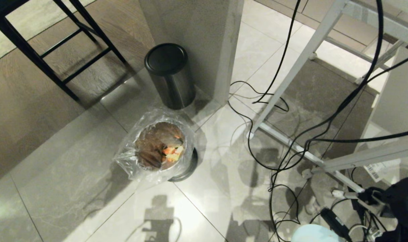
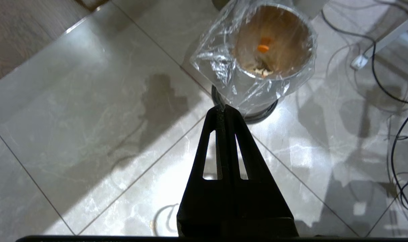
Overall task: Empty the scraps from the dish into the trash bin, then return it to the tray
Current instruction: Move the bowl over the trash can
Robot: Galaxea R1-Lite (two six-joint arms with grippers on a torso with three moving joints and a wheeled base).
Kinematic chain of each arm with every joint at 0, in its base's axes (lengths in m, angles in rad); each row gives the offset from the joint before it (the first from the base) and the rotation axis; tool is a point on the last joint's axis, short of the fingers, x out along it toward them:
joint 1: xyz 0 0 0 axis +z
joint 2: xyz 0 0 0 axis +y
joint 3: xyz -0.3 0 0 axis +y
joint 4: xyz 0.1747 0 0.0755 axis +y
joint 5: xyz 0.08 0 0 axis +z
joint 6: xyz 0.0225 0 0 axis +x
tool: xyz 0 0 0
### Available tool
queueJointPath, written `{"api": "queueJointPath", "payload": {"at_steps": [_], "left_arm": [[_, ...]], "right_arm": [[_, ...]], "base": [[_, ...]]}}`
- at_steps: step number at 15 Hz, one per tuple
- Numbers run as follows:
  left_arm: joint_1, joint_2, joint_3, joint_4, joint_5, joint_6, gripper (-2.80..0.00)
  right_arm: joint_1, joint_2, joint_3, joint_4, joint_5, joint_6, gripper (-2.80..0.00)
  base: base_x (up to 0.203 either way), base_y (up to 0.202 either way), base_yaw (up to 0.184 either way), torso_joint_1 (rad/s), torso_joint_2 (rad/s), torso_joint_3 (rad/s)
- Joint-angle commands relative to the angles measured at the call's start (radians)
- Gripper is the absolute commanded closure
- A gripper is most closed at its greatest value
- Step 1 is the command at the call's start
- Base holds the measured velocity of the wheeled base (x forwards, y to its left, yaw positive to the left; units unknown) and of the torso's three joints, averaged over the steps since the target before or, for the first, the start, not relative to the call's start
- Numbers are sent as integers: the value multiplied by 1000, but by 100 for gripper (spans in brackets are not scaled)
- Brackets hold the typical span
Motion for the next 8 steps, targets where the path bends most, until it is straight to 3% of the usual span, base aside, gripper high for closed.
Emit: {"api": "queueJointPath", "payload": {"at_steps": [1, 5, 8], "left_arm": [[0, 1, 0, 0, 1, -1, 0], [0, 1, 0, 0, 1, -1, 0], [0, 1, 0, 0, 1, 1, 0]], "right_arm": [[0, -2, 1, 3, 0, 4, 0], [0, -5, 1, 6, 0, 4, 0], [0, -11, 1, 7, 0, 4, 0]], "base": [[0, 0, 0, 8, 2, -207], [0, 0, 0, 1, 2, -202], [0, 0, 0, 3, 2, -82]]}}
